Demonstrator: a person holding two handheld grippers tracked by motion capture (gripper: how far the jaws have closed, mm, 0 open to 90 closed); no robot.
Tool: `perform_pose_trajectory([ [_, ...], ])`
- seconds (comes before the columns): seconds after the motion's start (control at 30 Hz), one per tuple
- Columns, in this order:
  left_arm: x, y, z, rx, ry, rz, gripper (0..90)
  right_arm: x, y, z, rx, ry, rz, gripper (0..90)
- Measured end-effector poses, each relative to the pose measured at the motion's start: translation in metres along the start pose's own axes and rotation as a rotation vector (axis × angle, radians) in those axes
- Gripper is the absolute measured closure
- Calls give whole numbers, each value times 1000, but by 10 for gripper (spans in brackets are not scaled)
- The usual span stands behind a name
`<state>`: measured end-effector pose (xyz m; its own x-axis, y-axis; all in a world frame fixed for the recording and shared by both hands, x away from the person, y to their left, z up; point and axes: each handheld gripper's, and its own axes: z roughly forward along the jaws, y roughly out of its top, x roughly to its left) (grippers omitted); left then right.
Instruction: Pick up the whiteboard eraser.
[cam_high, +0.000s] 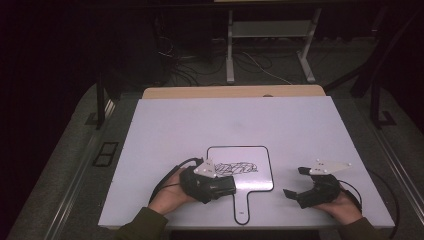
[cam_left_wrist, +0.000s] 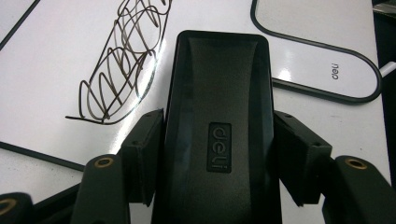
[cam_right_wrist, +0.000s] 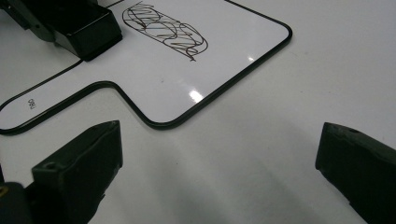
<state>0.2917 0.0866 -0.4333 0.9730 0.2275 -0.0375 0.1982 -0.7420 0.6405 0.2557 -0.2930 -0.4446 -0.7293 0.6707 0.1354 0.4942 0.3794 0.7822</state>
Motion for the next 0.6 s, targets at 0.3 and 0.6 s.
perform_pose_trajectory([
  [0.3,0,1,-1,3,-6,-20,390,0,0,0,1,0,-1,0],
  [0.6,-1,2,-2,11,-10,-59,392,0,0,-1,1,2,2,0],
])
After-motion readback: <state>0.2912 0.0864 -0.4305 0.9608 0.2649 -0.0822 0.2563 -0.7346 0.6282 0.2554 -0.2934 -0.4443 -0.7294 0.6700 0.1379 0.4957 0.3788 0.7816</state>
